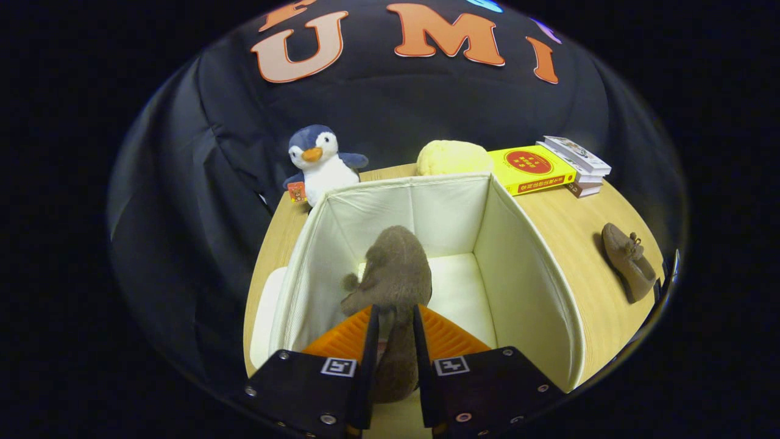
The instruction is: Open the storage box then place both shoes into the box .Put the left shoe in first, then the right shoe, with the right side of both shoes facing outward in a uniform manner.
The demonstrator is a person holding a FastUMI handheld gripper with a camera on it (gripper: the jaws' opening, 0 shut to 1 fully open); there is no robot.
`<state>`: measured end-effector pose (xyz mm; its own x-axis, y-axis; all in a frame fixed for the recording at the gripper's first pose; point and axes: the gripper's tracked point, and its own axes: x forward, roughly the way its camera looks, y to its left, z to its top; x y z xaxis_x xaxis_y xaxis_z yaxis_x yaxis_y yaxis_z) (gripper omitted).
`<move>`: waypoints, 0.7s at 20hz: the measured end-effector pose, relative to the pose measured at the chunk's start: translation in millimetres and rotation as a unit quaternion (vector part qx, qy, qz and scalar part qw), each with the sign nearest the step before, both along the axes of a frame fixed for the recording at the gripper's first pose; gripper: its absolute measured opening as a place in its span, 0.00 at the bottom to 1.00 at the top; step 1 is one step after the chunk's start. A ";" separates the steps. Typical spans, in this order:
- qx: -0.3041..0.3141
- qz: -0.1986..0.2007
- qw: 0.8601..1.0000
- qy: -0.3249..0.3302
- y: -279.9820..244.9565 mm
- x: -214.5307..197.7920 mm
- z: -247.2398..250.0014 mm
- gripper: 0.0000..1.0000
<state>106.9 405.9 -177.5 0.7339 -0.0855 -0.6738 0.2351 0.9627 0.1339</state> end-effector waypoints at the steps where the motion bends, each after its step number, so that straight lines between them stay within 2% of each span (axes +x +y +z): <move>1: -0.002 0.002 1.000 -0.010 -1.8 2.8 7.1 0.40; 2: -0.005 0.005 1.000 -0.019 -5.0 2.4 14.0 0.46; 3: -0.007 0.005 1.000 -0.028 -10.3 1.9 22.4 0.56; 4: -0.009 0.004 0.999 -0.036 -17.1 2.0 29.2 0.59; 9: -0.024 -0.013 0.997 -0.076 -76.8 -8.8 59.0 0.90; 11: -0.032 -0.028 0.996 -0.080 -110.4 -17.7 61.4 0.98; 14: -0.033 -0.059 0.995 -0.080 -168.4 -34.4 59.4 0.98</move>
<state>72.5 237.5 -118.1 0.8130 -0.2178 -0.5399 0.3280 0.9376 0.1158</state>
